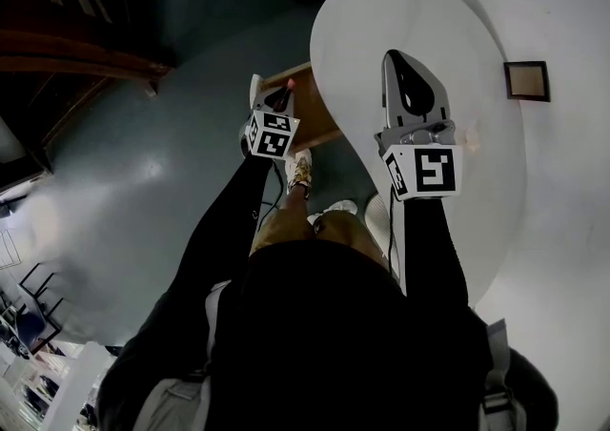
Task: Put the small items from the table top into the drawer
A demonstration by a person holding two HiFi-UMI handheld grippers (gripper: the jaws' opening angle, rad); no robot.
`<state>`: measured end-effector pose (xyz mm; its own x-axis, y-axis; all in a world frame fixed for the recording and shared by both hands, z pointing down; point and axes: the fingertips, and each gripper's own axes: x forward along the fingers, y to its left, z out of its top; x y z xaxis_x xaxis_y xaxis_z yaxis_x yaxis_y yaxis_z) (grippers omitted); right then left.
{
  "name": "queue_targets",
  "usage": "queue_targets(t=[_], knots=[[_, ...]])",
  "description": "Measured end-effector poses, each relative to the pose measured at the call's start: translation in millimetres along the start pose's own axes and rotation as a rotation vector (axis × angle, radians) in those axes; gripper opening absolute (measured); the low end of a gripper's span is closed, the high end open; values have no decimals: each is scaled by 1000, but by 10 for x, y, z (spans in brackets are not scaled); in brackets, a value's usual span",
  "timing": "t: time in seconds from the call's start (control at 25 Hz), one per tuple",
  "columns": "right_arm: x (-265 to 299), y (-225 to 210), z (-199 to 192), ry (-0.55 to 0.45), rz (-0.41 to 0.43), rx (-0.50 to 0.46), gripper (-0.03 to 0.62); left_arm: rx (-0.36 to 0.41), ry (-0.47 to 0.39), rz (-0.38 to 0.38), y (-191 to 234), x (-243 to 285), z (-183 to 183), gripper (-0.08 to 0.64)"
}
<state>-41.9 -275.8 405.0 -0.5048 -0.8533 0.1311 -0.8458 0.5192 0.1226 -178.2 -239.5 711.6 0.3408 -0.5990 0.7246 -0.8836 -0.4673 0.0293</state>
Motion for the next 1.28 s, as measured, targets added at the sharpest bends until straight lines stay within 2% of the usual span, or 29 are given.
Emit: queue_targets(t=[0.88,1.04,1.28], knots=[[-23,-50,20,-11,-13,6,28,31,10,14,-14,-7,-19,55],[-38,-72,73,-19,-33,4,28,53,-103,40,77,-217,359,55],[-182,-208,276,-67,-90,-3,28,136,-367,67,52,-841,1399,55]])
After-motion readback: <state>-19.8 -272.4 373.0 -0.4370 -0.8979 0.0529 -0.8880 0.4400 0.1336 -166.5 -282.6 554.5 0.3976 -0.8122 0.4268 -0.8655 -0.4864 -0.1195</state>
